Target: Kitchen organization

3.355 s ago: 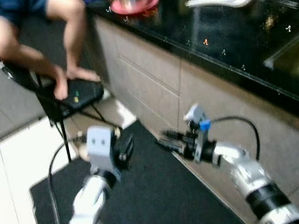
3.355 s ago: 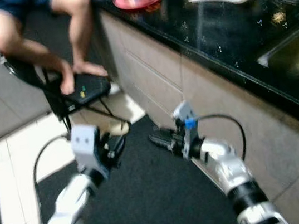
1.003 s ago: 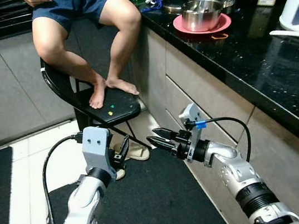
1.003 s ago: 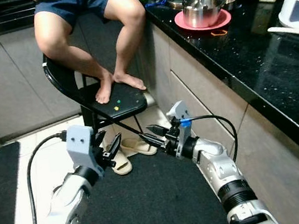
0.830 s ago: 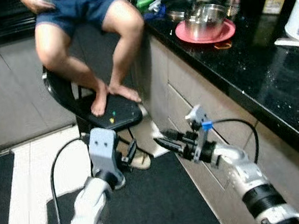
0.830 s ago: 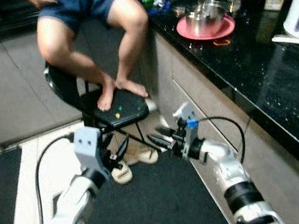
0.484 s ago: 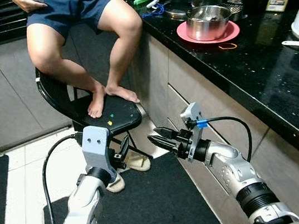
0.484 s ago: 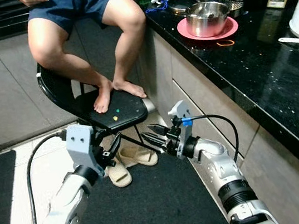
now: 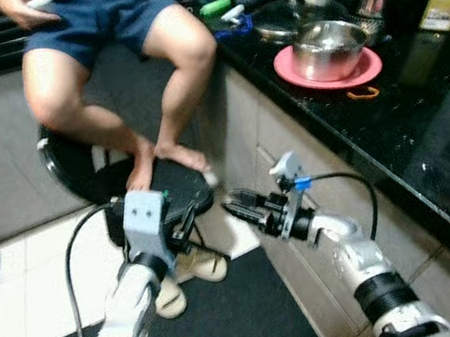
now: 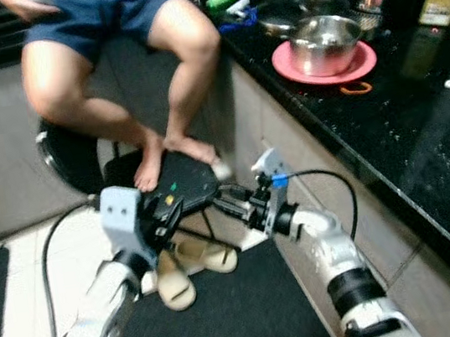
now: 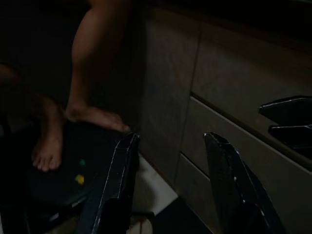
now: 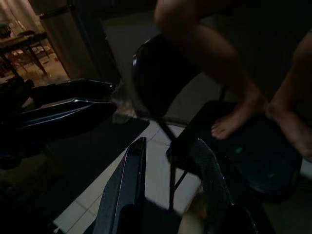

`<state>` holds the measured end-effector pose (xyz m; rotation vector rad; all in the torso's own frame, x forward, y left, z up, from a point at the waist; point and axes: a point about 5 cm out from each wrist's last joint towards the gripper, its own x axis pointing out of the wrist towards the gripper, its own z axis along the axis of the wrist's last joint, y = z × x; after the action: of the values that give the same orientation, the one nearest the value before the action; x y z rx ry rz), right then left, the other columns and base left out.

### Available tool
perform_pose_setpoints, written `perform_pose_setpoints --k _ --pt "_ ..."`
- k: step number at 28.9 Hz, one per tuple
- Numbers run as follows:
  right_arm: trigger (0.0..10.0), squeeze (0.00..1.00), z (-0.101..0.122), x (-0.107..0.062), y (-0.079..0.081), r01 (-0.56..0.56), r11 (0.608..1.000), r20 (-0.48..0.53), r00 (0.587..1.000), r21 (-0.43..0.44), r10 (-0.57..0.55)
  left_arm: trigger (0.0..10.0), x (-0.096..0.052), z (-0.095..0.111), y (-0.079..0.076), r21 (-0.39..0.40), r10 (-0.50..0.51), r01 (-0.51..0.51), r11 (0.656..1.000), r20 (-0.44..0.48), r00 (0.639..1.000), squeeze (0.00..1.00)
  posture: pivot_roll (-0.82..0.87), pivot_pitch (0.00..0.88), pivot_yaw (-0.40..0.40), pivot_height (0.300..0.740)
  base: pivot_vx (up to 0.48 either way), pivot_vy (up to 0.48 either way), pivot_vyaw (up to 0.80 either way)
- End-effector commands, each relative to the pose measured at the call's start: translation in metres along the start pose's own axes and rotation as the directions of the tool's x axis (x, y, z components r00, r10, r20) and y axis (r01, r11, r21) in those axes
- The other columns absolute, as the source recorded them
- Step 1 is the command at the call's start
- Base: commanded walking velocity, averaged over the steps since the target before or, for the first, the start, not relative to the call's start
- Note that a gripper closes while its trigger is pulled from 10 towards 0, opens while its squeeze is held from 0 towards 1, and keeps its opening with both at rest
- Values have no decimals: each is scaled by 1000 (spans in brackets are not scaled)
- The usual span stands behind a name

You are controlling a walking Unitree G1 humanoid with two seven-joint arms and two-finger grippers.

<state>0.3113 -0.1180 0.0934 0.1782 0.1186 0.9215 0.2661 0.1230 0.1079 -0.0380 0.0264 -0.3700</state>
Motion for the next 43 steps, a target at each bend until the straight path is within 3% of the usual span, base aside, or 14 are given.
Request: perform_pose_setpoints --k 1,6,13,28,35,38,40,41,43 --pt "10000 0 -1 -1 -1 4 1000 -7 1000 5 -4 10000 0 -3 -1 -3 -6 6 1000 -13 1000 0 31 3 -17 732 480 0 0" --pt "10000 0 1 -2 -3 5 999 15 1000 39 -5 10000 1 -3 -2 -6 -14 14 1000 -8 1000 0 30 0 -17 732 451 0 0" --pt "10000 0 4 -6 -6 -8 992 74 997 128 -1 10000 -1 -1 -7 -9 -64 64 998 7 998 0 31 0 -18 732 0 0 0" --pt "10000 0 5 -7 -8 -4 985 83 996 173 -11 10000 -1 -1 -9 -16 -73 73 997 9 997 0 30 1 -17 732 0 0 0" --pt "10000 0 5 -7 -6 -30 981 86 996 191 14 10000 -1 -1 -9 -19 -82 82 996 8 997 0 32 2 -15 732 0 0 -800" --pt "10000 0 8 -8 1 -107 974 110 990 197 86 10000 -1 -1 -9 -20 -85 85 996 8 996 0 35 3 -13 732 0 0 -800" --pt "10000 0 17 -10 11 -237 942 181 964 236 197 10000 -2 -1 -9 -19 -88 88 996 8 996 0 41 2 -14 732 0 0 -800" --pt "10000 0 17 -10 11 -237 942 181 964 236 197 10000 -2 -1 -9 -19 -88 88 996 8 996 0 41 2 -14 732 0 0 -800" --pt "10000 0 34 -13 22 -362 897 277 916 254 292 10000 -3 1 -10 -14 -97 97 995 17 995 0 44 2 -14 732 0 0 -800"
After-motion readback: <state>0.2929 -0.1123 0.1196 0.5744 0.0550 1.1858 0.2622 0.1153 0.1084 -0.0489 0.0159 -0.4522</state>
